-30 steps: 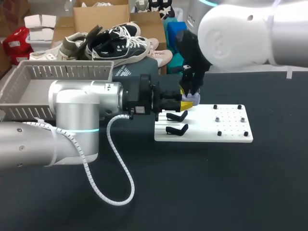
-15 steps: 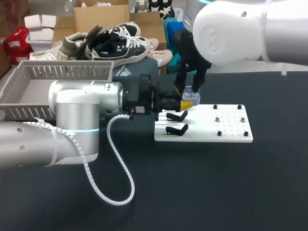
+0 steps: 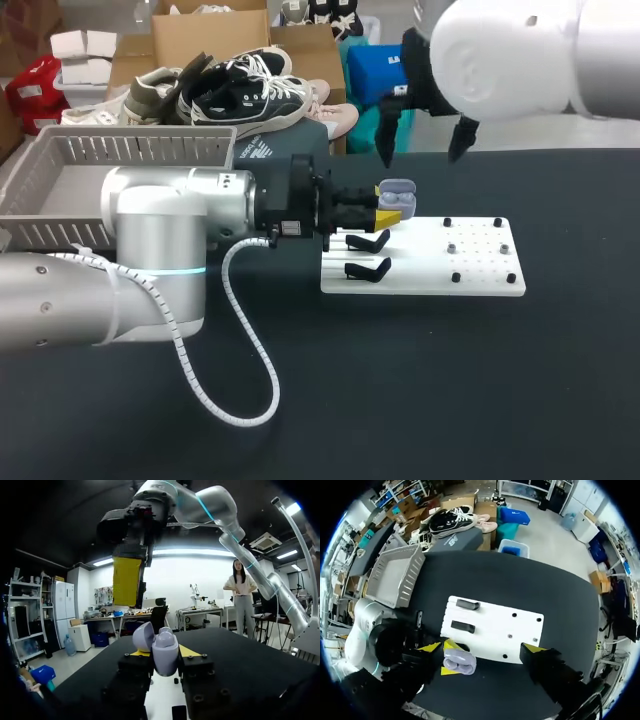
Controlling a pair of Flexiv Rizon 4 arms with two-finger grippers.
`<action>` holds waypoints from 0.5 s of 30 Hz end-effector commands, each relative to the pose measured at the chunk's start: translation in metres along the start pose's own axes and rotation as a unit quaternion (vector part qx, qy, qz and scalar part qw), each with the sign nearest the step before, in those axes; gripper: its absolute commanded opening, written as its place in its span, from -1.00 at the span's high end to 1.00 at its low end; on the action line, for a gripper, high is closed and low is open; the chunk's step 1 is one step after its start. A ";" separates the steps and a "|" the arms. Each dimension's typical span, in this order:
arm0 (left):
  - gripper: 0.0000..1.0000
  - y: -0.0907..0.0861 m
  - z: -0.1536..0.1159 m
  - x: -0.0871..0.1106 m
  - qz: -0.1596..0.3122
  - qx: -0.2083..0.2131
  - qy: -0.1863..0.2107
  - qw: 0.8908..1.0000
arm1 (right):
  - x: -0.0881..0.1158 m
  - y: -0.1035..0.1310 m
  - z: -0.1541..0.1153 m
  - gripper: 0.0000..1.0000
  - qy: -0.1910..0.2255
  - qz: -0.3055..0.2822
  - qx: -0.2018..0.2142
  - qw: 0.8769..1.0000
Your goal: Pick up each earbud case from the left stands, insert the matching earbuds, close the lid, and place the case in the box.
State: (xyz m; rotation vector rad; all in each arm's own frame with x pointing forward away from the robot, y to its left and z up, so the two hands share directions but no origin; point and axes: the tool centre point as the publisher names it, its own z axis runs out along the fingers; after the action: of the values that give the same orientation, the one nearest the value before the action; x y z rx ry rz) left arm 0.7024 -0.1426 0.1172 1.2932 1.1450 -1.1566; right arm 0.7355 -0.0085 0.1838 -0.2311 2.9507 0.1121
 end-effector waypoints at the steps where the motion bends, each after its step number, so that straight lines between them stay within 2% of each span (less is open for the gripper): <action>1: 1.00 0.000 0.000 0.001 0.001 0.000 -0.001 1.000 | -0.011 -0.008 0.010 -1.00 0.005 0.015 0.009 1.000; 7: 1.00 0.000 0.000 0.001 0.001 0.000 -0.001 1.000 | -0.018 -0.019 0.027 -1.00 0.023 0.032 0.013 0.999; 15: 1.00 0.000 0.000 0.001 0.001 0.000 -0.001 1.000 | -0.010 -0.019 0.039 -1.00 0.041 0.030 0.009 0.999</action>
State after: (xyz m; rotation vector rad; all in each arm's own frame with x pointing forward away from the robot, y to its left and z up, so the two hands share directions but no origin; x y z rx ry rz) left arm 0.7024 -0.1426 0.1172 1.2932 1.1451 -1.1566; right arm 0.7518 -0.0244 0.1469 -0.1476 3.0284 0.0901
